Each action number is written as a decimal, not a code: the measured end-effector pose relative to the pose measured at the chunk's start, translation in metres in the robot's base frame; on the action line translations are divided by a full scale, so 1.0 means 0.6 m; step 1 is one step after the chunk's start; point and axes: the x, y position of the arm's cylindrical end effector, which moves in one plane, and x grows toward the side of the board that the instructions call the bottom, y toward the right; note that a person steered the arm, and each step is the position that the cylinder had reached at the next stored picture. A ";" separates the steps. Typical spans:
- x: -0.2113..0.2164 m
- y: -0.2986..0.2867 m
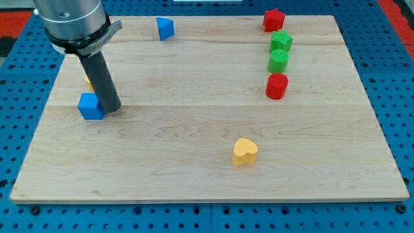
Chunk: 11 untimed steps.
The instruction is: Slide the blue triangle to the top of the yellow hexagon
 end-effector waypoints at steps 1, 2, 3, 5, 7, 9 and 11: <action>-0.084 0.124; -0.194 0.193; -0.298 0.208; -0.411 0.204; -0.382 0.150; -0.349 0.039; -0.279 -0.011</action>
